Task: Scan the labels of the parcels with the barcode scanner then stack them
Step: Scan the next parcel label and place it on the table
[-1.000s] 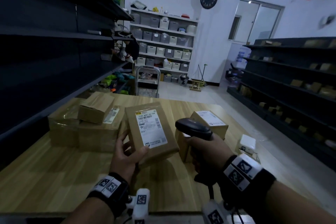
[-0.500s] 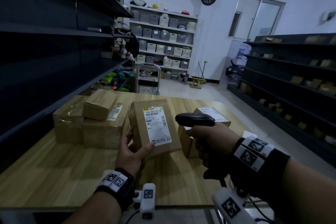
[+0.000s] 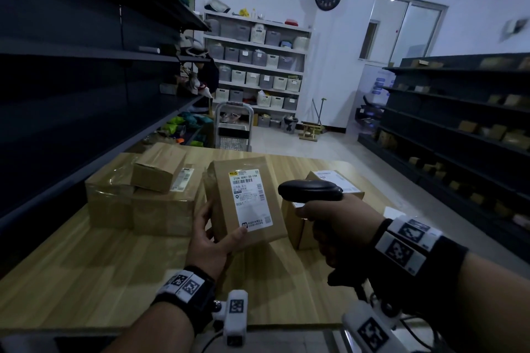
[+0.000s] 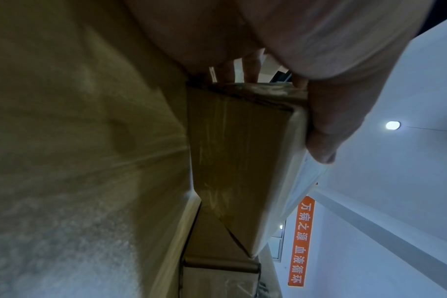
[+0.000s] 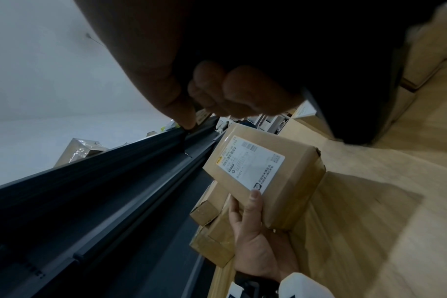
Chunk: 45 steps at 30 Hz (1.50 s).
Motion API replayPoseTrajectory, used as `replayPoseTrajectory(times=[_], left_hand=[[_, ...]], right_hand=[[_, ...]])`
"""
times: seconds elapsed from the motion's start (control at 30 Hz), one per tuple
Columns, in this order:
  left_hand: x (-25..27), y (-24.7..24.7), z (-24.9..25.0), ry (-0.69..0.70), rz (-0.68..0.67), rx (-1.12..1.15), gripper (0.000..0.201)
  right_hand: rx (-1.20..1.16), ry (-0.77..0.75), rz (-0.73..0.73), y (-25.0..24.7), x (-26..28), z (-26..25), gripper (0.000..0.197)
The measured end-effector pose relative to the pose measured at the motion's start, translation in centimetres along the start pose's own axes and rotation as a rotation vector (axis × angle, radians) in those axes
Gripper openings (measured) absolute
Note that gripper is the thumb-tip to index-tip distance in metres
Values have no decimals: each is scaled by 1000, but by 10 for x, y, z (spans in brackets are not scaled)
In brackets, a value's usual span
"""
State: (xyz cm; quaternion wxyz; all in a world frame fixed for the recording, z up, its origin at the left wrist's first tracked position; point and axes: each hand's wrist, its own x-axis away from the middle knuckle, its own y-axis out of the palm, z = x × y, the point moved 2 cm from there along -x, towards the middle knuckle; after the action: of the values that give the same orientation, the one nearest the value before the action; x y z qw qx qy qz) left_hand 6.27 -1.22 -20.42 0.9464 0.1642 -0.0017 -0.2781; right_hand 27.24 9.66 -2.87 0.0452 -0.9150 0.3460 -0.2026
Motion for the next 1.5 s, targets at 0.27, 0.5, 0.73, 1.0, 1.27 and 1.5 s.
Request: replayPoseTrajectory(times=[0.27,0.5,0.73,1.0,1.27,1.5], left_hand=[[-1,-1,-1,-12,-8,-16,114],[-2,0,-2,-23,-33,-33,113],[-3,-1,-3,-34,-22,-29,130],[-2,-2,-2,-24,-15,-16,120],[-1,0,-1,-15,8,-8,103],[-4,-1,-4,-24,-4,21,102]], right_hand=[[12,-1,-2,4,1,0,16],[17,-37,5,3,1,0,36],[1,-40,-2,2,-3,1,24],[13,-25,8,-2,-10,4,22],[-90,-47,4,-7,-17,16,26],[-504,-136,-59,-15,-40,39,35]])
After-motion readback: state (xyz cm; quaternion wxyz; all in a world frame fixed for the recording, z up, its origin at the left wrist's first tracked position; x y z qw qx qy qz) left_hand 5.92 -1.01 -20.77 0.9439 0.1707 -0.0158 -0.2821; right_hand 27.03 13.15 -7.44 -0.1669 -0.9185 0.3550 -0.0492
